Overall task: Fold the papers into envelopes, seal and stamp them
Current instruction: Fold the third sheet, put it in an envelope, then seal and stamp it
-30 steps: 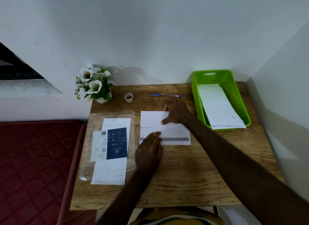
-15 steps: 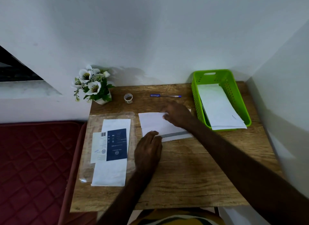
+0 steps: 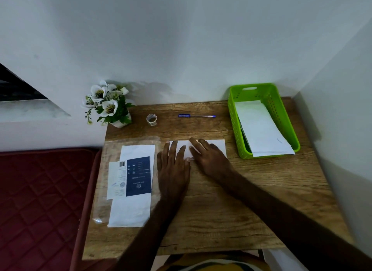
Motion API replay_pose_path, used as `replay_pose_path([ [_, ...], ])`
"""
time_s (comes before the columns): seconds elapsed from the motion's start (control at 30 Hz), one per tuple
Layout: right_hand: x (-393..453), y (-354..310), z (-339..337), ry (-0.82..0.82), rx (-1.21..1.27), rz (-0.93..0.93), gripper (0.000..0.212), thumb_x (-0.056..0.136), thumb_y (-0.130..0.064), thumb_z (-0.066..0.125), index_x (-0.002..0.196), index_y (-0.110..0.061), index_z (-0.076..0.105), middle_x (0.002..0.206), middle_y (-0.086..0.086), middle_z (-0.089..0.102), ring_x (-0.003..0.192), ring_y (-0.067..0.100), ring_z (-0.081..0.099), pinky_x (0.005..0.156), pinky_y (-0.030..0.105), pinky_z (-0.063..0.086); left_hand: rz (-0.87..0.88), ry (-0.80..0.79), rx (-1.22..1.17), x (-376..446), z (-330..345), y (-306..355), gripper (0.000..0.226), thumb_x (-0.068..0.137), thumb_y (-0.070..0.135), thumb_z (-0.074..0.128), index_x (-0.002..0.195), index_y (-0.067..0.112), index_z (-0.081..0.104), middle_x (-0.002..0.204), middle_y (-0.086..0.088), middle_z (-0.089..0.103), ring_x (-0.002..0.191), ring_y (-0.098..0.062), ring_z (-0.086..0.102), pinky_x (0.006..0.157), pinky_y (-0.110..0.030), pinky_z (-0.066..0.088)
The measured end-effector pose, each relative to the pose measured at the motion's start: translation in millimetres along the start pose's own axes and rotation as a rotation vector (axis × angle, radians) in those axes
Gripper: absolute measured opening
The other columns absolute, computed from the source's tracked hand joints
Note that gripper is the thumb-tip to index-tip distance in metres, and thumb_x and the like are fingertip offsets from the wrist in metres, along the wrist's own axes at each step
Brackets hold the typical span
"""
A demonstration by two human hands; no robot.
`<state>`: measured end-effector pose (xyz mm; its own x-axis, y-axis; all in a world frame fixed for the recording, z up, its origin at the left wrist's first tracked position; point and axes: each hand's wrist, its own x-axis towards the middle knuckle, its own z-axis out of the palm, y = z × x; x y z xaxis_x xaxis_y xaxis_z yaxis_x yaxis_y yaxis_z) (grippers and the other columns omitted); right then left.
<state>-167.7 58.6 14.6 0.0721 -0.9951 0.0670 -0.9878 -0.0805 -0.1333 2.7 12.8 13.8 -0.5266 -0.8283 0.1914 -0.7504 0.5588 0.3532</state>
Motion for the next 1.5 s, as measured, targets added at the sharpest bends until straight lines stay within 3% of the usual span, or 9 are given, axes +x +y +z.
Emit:
replay_pose_path([
  [0.13, -4.2, 2.7, 9.6, -0.088, -0.033, 0.01, 0.051, 0.1, -0.031, 0.037, 0.14, -0.005, 0.056, 0.157, 0.014, 0.043, 0.134, 0.035, 0.051, 0.106, 0.054, 0.046, 0.024, -0.157, 0.086, 9.9, 19.0, -15.1, 0.057, 0.106, 0.042, 0.022, 0.157, 0.022, 0.035, 0.168, -0.006, 0.025, 0.157, -0.026, 0.014, 0.126, -0.046, 0.004],
  [0.27, 2.4, -3.7, 4.9, -0.138, 0.001, 0.047, 0.056, 0.1, -0.034, 0.032, 0.143, -0.006, 0.054, 0.156, 0.013, 0.045, 0.141, 0.03, 0.047, 0.112, 0.056, 0.041, 0.02, -0.212, 0.12, 11.9, 28.0, -22.0, 0.06, 0.105, 0.041, 0.019, 0.161, 0.02, 0.025, 0.169, -0.006, 0.02, 0.158, -0.025, 0.01, 0.125, -0.045, 0.0],
  [0.37, 11.3, -14.3, 5.9, -0.162, 0.046, 0.073, 0.058, 0.102, -0.034, 0.029, 0.152, -0.009, 0.043, 0.16, 0.011, 0.039, 0.149, 0.026, 0.035, 0.12, 0.055, 0.029, 0.019, -0.207, 0.111, 10.5, 26.8, -18.5, 0.06, 0.105, 0.043, 0.02, 0.16, 0.019, 0.027, 0.169, -0.005, 0.022, 0.157, -0.024, 0.012, 0.127, -0.047, 0.007],
  [0.53, 18.0, -24.7, 10.9, -0.176, 0.106, 0.157, 0.063, 0.1, -0.035, 0.023, 0.154, -0.007, 0.038, 0.161, 0.013, 0.037, 0.15, 0.026, 0.034, 0.12, 0.053, 0.031, 0.022, -0.207, 0.139, 10.4, 26.4, -16.5, 0.061, 0.105, 0.043, 0.019, 0.158, 0.015, 0.032, 0.166, -0.008, 0.028, 0.156, -0.026, 0.018, 0.126, -0.047, 0.006],
  [0.63, 11.8, -18.8, 13.3, -0.127, 0.144, 0.192, 0.065, 0.105, -0.043, 0.018, 0.158, -0.008, 0.029, 0.166, 0.011, 0.027, 0.154, 0.024, 0.026, 0.125, 0.047, 0.023, 0.013, -0.201, 0.147, 10.3, 26.4, -14.5, 0.061, 0.105, 0.041, 0.02, 0.156, 0.012, 0.036, 0.164, -0.011, 0.032, 0.155, -0.027, 0.021, 0.126, -0.046, 0.005],
  [0.8, -4.4, 3.4, 19.1, -0.074, 0.161, 0.311, 0.075, 0.103, -0.058, 0.018, 0.162, -0.011, 0.015, 0.17, 0.006, 0.014, 0.157, 0.019, 0.011, 0.127, 0.044, 0.015, 0.015, -0.229, 0.148, 13.8, 25.9, -19.0, 0.065, 0.102, 0.042, 0.025, 0.161, 0.014, 0.025, 0.169, -0.01, 0.02, 0.157, -0.025, 0.013, 0.127, -0.042, -0.002],
  [1.07, -24.9, 23.8, 21.5, -0.053, 0.105, 0.482, 0.083, 0.1, -0.063, 0.015, 0.162, -0.008, 0.014, 0.17, 0.009, 0.01, 0.157, 0.022, 0.007, 0.128, 0.039, 0.008, 0.021, -0.257, 0.151, 17.0, 19.6, -24.6, 0.069, 0.102, 0.046, 0.032, 0.162, 0.015, 0.02, 0.17, -0.012, 0.014, 0.157, -0.027, 0.011, 0.128, -0.042, -0.003],
  [1.37, -26.0, 25.8, 21.6, -0.059, 0.08, 0.482, 0.084, 0.099, -0.063, 0.016, 0.161, -0.007, 0.018, 0.17, 0.011, 0.012, 0.157, 0.025, 0.01, 0.127, 0.045, 0.012, 0.001, -0.266, 0.111, 22.1, 12.3, -23.7, 0.071, 0.098, 0.05, 0.032, 0.159, 0.015, 0.028, 0.168, -0.011, 0.022, 0.156, -0.026, 0.018, 0.127, -0.041, -0.003],
  [1.5, -24.6, 25.2, 20.9, -0.059, 0.127, 0.491, 0.084, 0.097, -0.064, 0.013, 0.162, -0.011, 0.013, 0.171, 0.007, 0.007, 0.158, 0.022, 0.004, 0.127, 0.047, 0.01, -0.023, -0.278, -0.018, 35.2, -8.1, -32.7, 0.066, 0.103, 0.052, 0.039, 0.159, 0.019, 0.03, 0.166, -0.003, 0.029, 0.154, -0.021, 0.023, 0.124, -0.037, -0.002],
])
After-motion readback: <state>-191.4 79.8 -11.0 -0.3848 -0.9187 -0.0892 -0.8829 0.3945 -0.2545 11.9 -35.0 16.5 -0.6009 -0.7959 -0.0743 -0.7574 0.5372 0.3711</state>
